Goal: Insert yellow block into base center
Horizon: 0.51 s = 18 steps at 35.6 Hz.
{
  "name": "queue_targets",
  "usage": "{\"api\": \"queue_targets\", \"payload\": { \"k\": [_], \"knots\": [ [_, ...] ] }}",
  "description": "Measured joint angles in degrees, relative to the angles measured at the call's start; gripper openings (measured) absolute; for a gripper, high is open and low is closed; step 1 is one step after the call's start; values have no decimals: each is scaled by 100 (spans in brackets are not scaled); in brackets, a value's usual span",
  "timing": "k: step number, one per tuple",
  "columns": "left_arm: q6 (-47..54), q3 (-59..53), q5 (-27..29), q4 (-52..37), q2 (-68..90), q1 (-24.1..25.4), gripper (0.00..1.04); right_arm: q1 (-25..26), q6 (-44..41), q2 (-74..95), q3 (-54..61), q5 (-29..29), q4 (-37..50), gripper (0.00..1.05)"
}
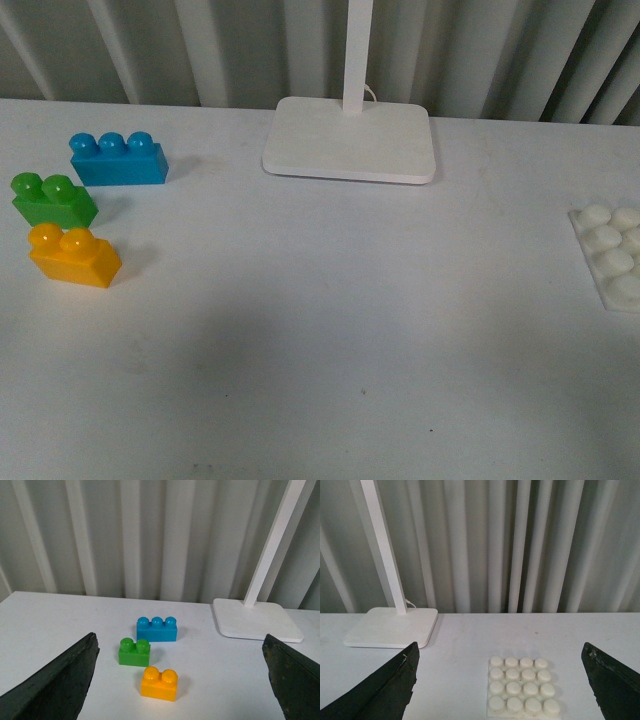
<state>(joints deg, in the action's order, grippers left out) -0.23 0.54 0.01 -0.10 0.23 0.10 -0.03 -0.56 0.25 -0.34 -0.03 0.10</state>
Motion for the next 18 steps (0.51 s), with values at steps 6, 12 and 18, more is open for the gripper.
{"api": "queue_targets", "payload": {
  "k": [6, 12, 18],
  "knots": [
    [0, 0, 0, 0, 0, 0, 98, 0, 0, 0, 0, 0, 0, 95],
    [0, 0, 0, 0, 0, 0, 98, 0, 2, 0, 0, 0, 0, 95],
    [0, 0, 0, 0, 0, -2, 98, 0, 2, 0, 0, 0, 0, 95]
  ]
}}
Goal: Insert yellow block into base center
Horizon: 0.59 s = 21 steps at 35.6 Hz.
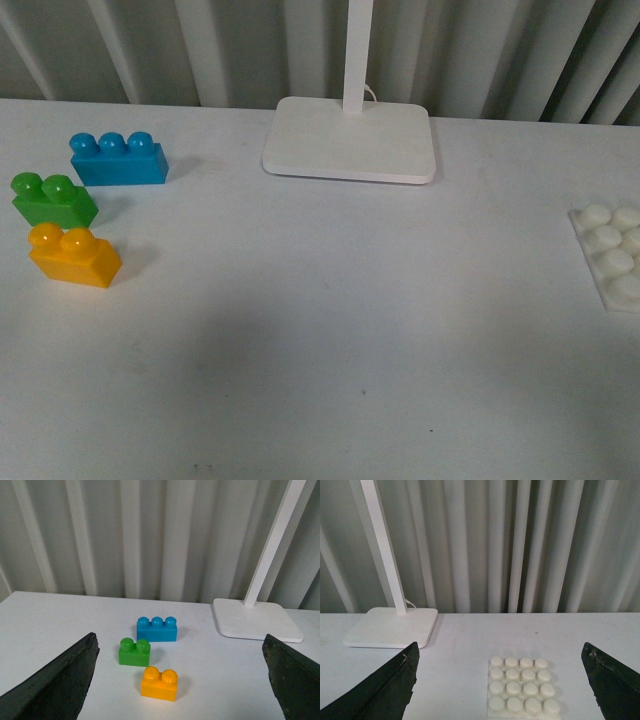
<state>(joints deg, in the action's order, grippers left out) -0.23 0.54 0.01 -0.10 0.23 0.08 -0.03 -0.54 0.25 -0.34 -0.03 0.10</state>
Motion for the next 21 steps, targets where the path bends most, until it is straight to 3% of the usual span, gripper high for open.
{"api": "queue_targets", "payload": {
  "k": [6, 8, 10, 12, 15, 21],
  "knots": [
    [0, 0, 0, 0, 0, 2, 98, 0, 0, 0, 0, 0, 0, 95],
    [2, 0, 2, 0, 0, 0, 98, 170, 120, 463, -367, -306, -857, 95],
    [0, 0, -15, 2, -2, 2, 98, 752, 68, 1836, -979, -892, -1545, 95],
    [0, 0, -7, 2, -2, 2, 98, 1217, -63, 2817, -1239, -1158, -1165, 95],
    [0, 0, -2, 2, -2, 2, 98, 1941, -243, 4725, -1729, -1517, 85, 95],
    [0, 0, -2, 2, -2, 2, 98, 2402, -470, 7700, -2605, -1917, 1556, 95]
  ]
}}
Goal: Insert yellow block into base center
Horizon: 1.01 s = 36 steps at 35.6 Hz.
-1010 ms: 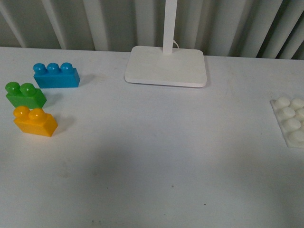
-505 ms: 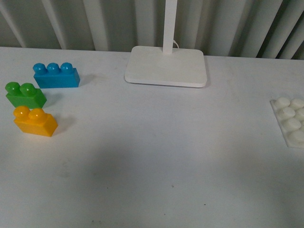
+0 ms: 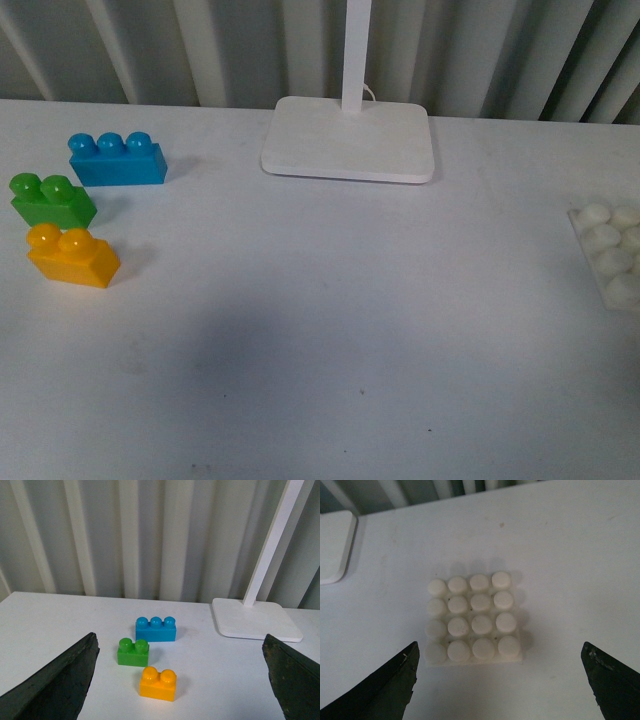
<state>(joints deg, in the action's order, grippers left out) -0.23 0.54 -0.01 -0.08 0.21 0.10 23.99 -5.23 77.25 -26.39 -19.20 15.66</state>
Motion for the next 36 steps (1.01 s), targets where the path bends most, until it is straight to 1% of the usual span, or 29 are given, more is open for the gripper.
{"api": "queue_targets", "payload": {
  "k": [3, 9, 15, 28, 36],
  "knots": [
    [0, 0, 0, 0, 0, 0, 98, -63, -111, 1051, -302, 17, 514, 95],
    [0, 0, 2, 0, 0, 0, 98, -341, -181, 2208, -793, 225, 850, 95],
    [0, 0, 0, 0, 0, 0, 98, -643, -216, 3195, -1355, 715, 1056, 95],
    [0, 0, 0, 0, 0, 0, 98, -1040, -188, 4009, -1873, 1056, 1010, 95],
    [0, 0, 2, 0, 0, 0, 98, -1099, -81, 4094, -1906, 1193, 984, 95]
  ]
}}
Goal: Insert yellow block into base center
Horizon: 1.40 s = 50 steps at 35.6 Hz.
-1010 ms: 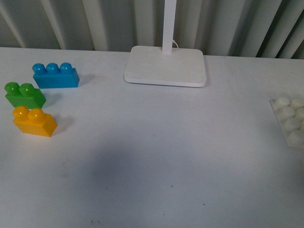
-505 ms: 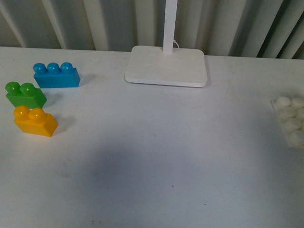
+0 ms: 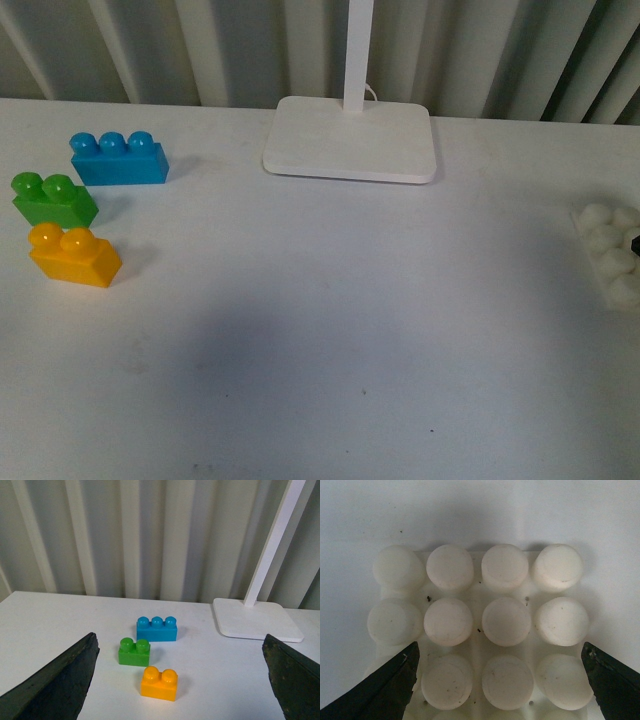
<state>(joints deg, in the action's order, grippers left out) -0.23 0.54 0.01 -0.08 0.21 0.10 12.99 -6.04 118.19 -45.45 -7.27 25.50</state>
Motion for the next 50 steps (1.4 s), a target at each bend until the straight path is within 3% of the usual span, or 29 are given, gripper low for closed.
{"api": "queue_targets", "payload": {
  "k": [16, 25, 39, 50],
  "knots": [
    [0, 0, -2, 0, 0, 0, 98, 44, 131, 201, -120, -131, -76, 95],
    [0, 0, 0, 0, 0, 0, 98, -214, 66, 260, -94, -24, -37, 96],
    [0, 0, 0, 0, 0, 0, 98, -1241, 608, 157, 297, 247, 138, 96],
    [0, 0, 0, 0, 0, 0, 98, -2852, 1775, 313, -39, 1012, -46, 96]
  ]
}}
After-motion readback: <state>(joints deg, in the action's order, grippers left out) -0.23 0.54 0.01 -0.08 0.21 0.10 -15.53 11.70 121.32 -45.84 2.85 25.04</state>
